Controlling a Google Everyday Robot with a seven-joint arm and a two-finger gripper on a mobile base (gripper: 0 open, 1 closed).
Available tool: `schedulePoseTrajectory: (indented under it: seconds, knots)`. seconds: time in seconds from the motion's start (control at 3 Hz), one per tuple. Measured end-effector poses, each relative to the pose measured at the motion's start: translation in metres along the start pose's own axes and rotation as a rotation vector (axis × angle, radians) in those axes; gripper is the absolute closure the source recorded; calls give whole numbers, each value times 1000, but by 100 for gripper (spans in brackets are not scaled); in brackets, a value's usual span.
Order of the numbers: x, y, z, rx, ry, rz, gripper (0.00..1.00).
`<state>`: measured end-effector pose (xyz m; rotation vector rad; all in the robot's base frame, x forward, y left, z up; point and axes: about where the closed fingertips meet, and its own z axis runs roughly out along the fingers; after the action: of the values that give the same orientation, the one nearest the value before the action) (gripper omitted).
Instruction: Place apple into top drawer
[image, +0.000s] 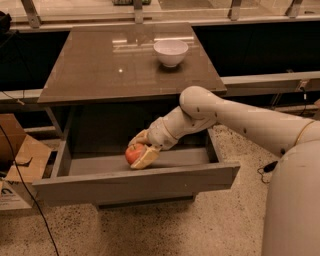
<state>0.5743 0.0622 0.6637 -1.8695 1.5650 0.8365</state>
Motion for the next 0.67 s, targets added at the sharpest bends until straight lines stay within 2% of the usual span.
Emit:
schedulePoseTrajectory:
  seconds: [0.33, 0.67]
  knots:
    - [-3, -1, -3, 3, -3, 3, 68]
    - [-2, -9, -2, 28, -19, 1, 100]
